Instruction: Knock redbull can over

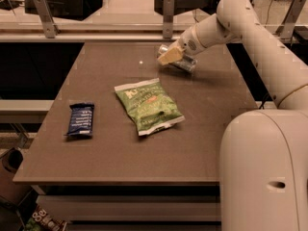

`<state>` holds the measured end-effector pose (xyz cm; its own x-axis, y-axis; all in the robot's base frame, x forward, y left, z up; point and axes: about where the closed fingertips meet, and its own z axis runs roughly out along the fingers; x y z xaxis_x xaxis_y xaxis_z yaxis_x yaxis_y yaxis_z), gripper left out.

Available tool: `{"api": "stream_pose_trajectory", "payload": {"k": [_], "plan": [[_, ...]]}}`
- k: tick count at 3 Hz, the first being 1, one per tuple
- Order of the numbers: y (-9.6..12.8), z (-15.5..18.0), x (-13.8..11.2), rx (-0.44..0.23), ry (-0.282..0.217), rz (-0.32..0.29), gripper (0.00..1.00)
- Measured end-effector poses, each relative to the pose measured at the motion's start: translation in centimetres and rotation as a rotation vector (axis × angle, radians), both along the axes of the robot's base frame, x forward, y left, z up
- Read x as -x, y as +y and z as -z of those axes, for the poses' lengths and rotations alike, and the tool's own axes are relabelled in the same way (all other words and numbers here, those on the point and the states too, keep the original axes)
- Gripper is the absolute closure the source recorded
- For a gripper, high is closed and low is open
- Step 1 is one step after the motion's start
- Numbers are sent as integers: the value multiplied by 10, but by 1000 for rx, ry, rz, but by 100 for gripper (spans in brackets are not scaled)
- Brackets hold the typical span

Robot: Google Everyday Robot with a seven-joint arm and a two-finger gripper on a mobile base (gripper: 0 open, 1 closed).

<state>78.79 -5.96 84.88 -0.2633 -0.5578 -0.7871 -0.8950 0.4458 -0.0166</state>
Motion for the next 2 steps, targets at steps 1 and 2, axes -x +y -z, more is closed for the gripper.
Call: {"api": "stream_pose_trajectory", "payload": {"k": [1,2], "plan": [[0,0,0,0,0,0,100],[10,6,-4,-15,6,-14,100]]}}
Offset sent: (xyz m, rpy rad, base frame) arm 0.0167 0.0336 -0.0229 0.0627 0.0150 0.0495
